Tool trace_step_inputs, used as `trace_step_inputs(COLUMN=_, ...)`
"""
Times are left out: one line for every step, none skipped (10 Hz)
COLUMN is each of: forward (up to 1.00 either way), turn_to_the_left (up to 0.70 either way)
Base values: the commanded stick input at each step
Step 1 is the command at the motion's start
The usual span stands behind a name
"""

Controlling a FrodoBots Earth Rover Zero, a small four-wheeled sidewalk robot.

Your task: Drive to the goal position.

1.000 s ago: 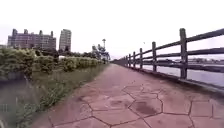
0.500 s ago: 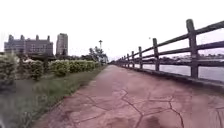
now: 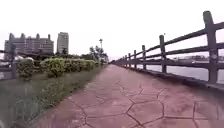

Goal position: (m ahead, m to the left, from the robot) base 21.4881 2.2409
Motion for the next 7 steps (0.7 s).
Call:
trace_step_inputs(forward=1.00, turn_to_the_left=0.00)
trace_step_inputs(forward=1.00, turn_to_the_left=0.00)
trace_step_inputs(forward=1.00, turn_to_the_left=0.00)
trace_step_inputs(forward=1.00, turn_to_the_left=0.00)
trace_step_inputs(forward=1.00, turn_to_the_left=0.00)
trace_step_inputs(forward=1.00, turn_to_the_left=0.00)
trace_step_inputs(forward=1.00, turn_to_the_left=0.00)
